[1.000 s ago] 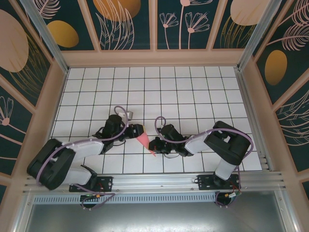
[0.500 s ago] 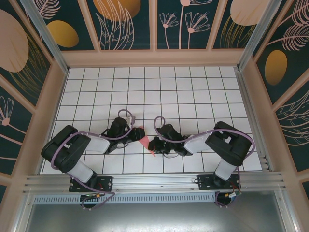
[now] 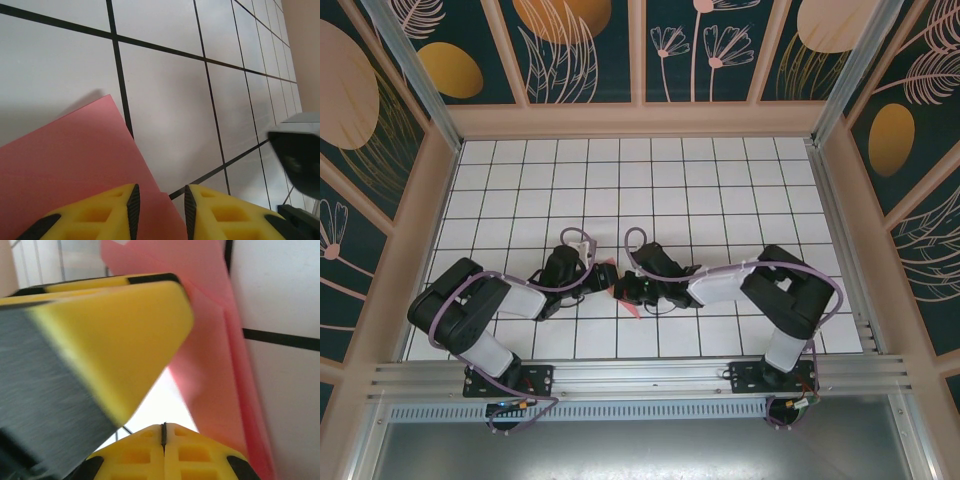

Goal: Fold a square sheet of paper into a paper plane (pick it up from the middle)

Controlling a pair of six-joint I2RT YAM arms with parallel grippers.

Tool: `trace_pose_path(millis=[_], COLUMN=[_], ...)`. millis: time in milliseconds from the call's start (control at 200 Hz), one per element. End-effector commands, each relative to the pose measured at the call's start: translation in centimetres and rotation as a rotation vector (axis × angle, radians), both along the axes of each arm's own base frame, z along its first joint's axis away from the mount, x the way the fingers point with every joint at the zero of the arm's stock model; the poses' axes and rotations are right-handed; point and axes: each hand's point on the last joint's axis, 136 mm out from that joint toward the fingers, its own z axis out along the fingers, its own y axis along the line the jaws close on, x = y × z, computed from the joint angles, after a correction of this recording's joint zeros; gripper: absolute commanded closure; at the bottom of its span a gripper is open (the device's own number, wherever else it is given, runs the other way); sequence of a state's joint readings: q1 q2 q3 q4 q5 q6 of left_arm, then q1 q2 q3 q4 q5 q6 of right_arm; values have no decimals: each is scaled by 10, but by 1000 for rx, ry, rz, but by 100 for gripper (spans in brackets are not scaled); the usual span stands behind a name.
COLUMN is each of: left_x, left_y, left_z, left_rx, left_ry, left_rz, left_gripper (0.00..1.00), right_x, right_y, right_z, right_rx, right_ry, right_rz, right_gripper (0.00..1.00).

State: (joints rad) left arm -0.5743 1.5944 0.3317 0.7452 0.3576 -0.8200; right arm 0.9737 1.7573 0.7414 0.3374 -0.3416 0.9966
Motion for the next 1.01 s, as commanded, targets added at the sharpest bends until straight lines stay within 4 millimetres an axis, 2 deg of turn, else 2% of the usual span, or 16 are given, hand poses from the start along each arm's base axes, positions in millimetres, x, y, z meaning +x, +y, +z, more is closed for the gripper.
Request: trace_pose_path(millis=[0,55,145,200,440,621,851,1001], left_x=[-19,-20,-21,-20,-21,-24,-25,-25], left_y=[13,14,16,18,29,33,35,35], left_z=[-32,-34,-36,-38,-48,-58,-61,-61], left_rx=[77,80,86,97,129,140,149,155], left_ry=[107,113,119,123,140,170,180,177], left_rz=[6,6,15,26,83,99,105,104], left_gripper=[68,67,68,69,72,74,75,75], right_x=[4,0,-10,-14,-24,-40,-71,-80], right_y=[1,0,-13,-20,-21,-37,-64,-78], right_z=[-13,-22,-42,-47,-26,-34,-54,-56], right_rx=[-15,-41,-101,-106,-30,-53,-131,-153], right_ry=[11,26,66,86,64,86,127,133], right_rz=[6,24,15,8,32,32,60,55], right_gripper=[94,94,94,94,92,92,91,91])
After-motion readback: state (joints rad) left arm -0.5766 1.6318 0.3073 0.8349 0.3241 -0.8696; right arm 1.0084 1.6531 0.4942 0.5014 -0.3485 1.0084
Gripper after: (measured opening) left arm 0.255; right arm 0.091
